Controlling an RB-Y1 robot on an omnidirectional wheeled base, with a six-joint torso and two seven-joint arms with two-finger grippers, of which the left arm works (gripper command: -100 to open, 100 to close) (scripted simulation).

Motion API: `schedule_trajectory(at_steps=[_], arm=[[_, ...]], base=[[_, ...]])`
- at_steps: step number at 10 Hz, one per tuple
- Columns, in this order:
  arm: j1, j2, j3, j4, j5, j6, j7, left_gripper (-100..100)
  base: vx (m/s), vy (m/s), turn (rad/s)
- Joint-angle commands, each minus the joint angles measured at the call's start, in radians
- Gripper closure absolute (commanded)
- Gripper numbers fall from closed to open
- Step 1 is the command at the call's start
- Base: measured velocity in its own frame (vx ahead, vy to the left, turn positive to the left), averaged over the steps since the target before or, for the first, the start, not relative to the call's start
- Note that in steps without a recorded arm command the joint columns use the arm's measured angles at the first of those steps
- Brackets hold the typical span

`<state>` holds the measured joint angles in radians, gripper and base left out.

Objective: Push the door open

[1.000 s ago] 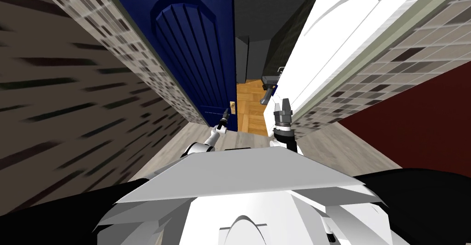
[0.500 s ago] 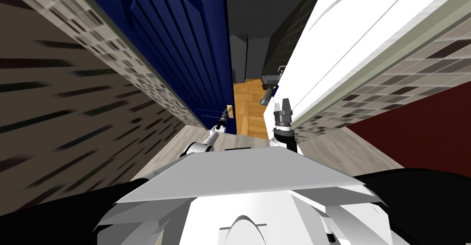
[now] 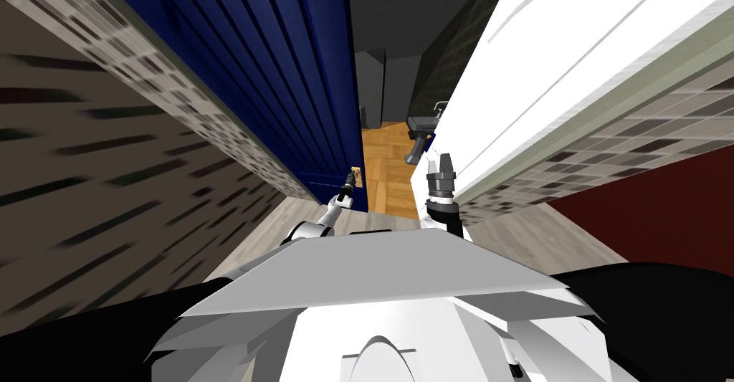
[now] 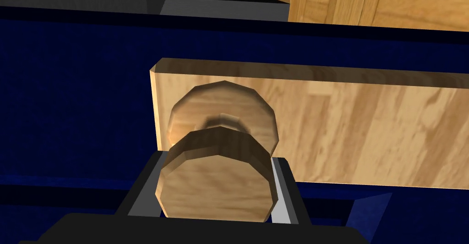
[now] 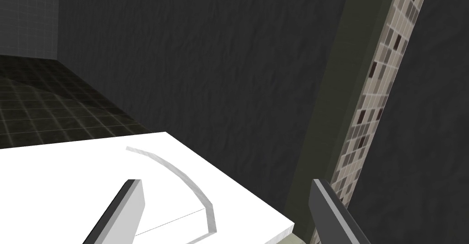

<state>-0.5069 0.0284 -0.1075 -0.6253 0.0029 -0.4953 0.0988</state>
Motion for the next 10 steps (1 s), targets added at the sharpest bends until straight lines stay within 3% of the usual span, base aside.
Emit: schedule_trajectory(at_steps=[1, 4, 10], arm=[[0.005, -0.001, -0.001, 0.003, -0.001, 0.001, 0.000, 100], [0.005, -0.001, -0.001, 0.003, -0.001, 0.001, 0.000, 100], [0.002, 0.023, 0.031, 0.002, 0.011, 0.002, -0.010, 100]], base=[[-0.012, 0.006, -0.011], [0.000, 0.000, 0.000], [0.141, -0.079, 0.029]])
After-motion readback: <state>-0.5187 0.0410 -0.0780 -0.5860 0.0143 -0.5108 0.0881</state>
